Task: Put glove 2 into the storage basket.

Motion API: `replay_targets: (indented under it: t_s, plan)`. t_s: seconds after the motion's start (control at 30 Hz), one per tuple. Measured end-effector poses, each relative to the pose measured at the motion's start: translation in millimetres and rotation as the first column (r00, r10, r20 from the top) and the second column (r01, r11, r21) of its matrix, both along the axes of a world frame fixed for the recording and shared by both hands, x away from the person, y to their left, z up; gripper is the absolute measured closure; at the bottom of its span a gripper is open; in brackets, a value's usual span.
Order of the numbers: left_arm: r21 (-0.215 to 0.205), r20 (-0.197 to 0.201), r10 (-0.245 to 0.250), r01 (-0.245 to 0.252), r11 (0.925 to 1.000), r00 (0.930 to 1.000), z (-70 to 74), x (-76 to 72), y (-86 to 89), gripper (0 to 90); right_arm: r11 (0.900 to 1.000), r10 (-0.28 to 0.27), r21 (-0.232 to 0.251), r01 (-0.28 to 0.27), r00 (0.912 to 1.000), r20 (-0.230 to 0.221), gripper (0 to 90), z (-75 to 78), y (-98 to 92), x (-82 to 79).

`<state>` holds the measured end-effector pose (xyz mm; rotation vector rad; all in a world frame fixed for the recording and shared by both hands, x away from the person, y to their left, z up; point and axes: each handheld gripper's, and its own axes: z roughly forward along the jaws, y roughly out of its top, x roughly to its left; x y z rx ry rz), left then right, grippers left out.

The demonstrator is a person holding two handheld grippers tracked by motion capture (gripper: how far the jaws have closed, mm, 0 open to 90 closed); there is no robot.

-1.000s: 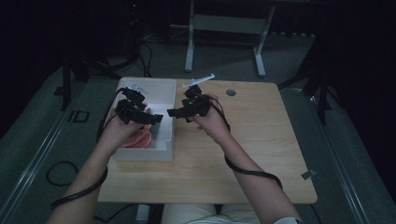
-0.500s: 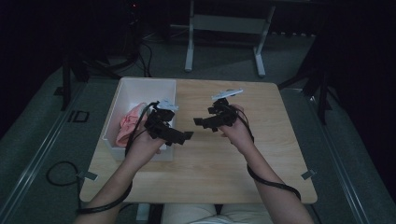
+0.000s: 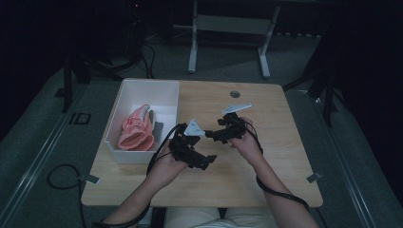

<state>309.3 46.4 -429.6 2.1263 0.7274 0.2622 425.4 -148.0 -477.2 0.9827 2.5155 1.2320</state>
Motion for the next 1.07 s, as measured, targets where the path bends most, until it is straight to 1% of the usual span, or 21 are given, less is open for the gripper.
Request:
replay_targets:
  t_s: [0.07,0.1,0.13,0.17,0.27,0.3,0.33,0.37,0.43,0.47,0.5,0.53,0.57,0.6,0.73,0.8,0.97,1.07]
  plan:
    - [0.002,-0.008,-0.013,0.013,0.9999,0.9999,-5.4,-1.4,-3.4,1.7,1.000,0.001,-0.003,-0.001,1.0000,0.000,15.4,-2.4,-0.6,-0.3]
    - [0.005,-0.013,-0.017,0.017,0.9998,0.9998,-7.8,-1.6,-4.7,1.7,1.000,-0.001,-0.004,0.001,0.9999,-0.011,15.6,-6.8,-2.2,-0.9]
    - [0.008,-0.016,-0.019,0.019,0.9998,0.9997,-10.0,-2.1,-6.0,1.7,1.000,-0.001,-0.004,0.001,0.9999,-0.011,15.6,-6.8,-2.2,-0.9]
    - [0.008,-0.017,-0.021,0.021,0.9998,0.9996,-12.0,-2.9,-7.4,1.7,1.000,-0.003,-0.007,0.003,0.9999,-0.017,15.6,-10.7,-4.0,-1.7]
    - [-0.003,-0.023,-0.035,0.035,0.9994,0.9991,-18.6,-5.5,-11.2,1.7,1.000,-0.004,-0.015,0.004,0.9999,-0.011,15.7,-14.2,-5.8,-2.8]
    - [-0.004,-0.025,-0.039,0.039,0.9992,0.9989,-21.3,-6.4,-12.8,1.7,1.000,-0.008,-0.014,0.007,0.9998,-0.016,15.7,-17.8,-8.2,-3.7]
    - [-0.006,-0.025,-0.046,0.046,0.9989,0.9986,-24.3,-7.4,-14.5,1.7,1.000,-0.008,-0.014,0.007,0.9998,-0.016,15.7,-17.8,-8.2,-3.7]
    - [0.000,-0.029,-0.052,0.052,0.9987,0.9982,-27.6,-8.0,-16.4,1.7,1.000,-0.008,-0.017,0.007,0.9999,-0.012,15.7,-19.6,-9.5,-3.7]
    - [0.028,-0.041,-0.063,0.064,0.9976,0.9972,-34.1,-9.0,-20.7,1.7,1.000,-0.010,-0.013,0.010,0.9997,-0.020,15.6,-24.7,-12.7,-4.0]
    - [0.039,-0.042,-0.067,0.069,0.9969,0.9969,-37.0,-9.8,-22.7,1.7,1.000,-0.010,-0.013,0.010,0.9997,-0.020,15.6,-24.7,-12.7,-4.0]
    - [0.044,-0.036,-0.070,0.071,0.9965,0.9969,-39.5,-10.9,-24.4,1.7,1.000,-0.008,-0.024,0.008,0.9998,-0.019,15.6,-27.7,-14.2,-4.4]
    - [0.048,-0.033,-0.073,0.074,0.9961,0.9968,-41.9,-11.7,-25.7,1.7,1.000,-0.008,-0.024,0.008,0.9998,-0.019,15.6,-27.7,-14.2,-4.4]
    - [0.048,-0.034,-0.077,0.078,0.9957,0.9965,-44.3,-12.3,-26.8,1.7,1.000,-0.007,-0.028,0.006,0.9997,-0.023,15.6,-31.0,-15.7,-5.3]
    - [0.049,-0.037,-0.080,0.082,0.9954,0.9961,-46.8,-12.8,-27.8,1.7,1.000,-0.007,-0.028,0.006,0.9997,-0.023,15.6,-31.0,-15.7,-5.3]
    - [0.031,-0.050,-0.091,0.092,0.9952,0.9946,-58.4,-14.5,-31.3,1.7,0.999,-0.003,-0.035,0.002,0.9998,-0.021,15.6,-38.7,-18.6,-6.8]
    - [0.029,-0.060,-0.102,0.104,0.9942,0.9930,-64.3,-14.8,-32.3,1.7,0.999,-0.002,-0.040,0.001,0.9998,-0.021,15.6,-41.5,-19.4,-7.4]
    - [0.017,-0.074,-0.120,0.121,0.9925,0.9901,-79.2,-17.2,-35.3,1.7,0.999,-0.007,-0.045,0.006,0.9998,-0.021,15.7,-45.5,-22.5,-8.3]
    - [0.013,-0.087,-0.126,0.128,0.9917,0.9882,-88.1,-17.8,-36.7,1.7,0.999,-0.015,-0.039,0.013,0.9994,-0.031,15.7,-47.2,-24.3,-8.1]
